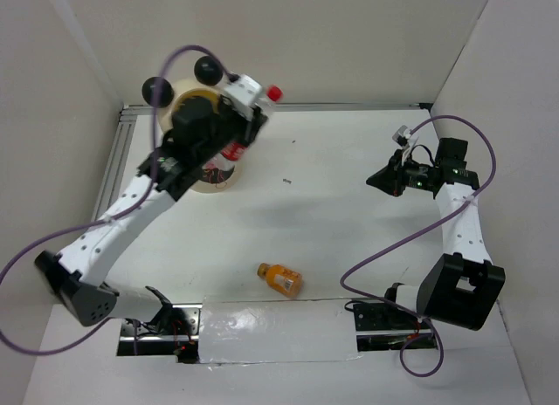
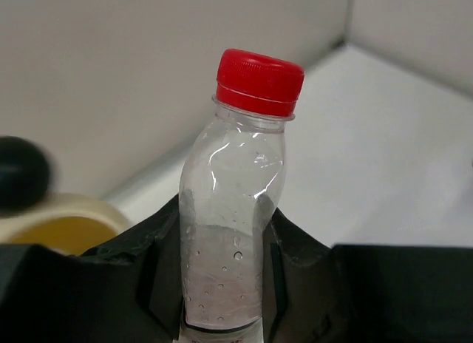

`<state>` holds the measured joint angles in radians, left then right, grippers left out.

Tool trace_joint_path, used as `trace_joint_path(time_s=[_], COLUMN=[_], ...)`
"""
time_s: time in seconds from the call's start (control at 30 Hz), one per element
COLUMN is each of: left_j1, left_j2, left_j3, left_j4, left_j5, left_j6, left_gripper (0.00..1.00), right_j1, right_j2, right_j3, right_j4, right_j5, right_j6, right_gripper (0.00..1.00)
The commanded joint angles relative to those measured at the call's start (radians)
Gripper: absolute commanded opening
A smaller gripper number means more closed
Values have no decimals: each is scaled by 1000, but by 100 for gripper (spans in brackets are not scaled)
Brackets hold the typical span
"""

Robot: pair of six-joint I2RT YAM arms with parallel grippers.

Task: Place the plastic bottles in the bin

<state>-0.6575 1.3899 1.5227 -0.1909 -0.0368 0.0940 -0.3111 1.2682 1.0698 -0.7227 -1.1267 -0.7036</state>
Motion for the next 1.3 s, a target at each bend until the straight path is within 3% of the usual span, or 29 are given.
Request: trace_joint_path(time_s=[0.0, 0.17, 0.33, 0.5, 0.73, 0.9, 1.27], left_j1=[116, 271, 305, 354, 354, 354, 381], left_j2=[-90, -109, -86, -22, -51, -60, 115], left_j3=[-53, -153, -275, -277, -226, -216, -200], left_j4=[200, 442, 681, 760, 731, 777, 975], left_j5=[80, 42, -40, -40, 63, 63, -92], left_j6=[-1, -14, 9, -34, -108, -108, 13], left_gripper=[12, 11, 11, 10, 7, 7, 10], right_j1=[32, 50, 59, 60, 60, 79, 98], right_j2=[-20, -10, 28, 46, 56, 74, 131], right_j3=[-13, -22, -1, 12, -10, -21, 19], right_j4=[25, 35, 26, 17, 8, 19, -26], right_j5=[-32, -13, -13, -24, -4, 5, 15], right_j6=[-34, -34, -43, -53, -53, -53, -95], right_gripper=[14, 16, 16, 17, 17, 17, 19])
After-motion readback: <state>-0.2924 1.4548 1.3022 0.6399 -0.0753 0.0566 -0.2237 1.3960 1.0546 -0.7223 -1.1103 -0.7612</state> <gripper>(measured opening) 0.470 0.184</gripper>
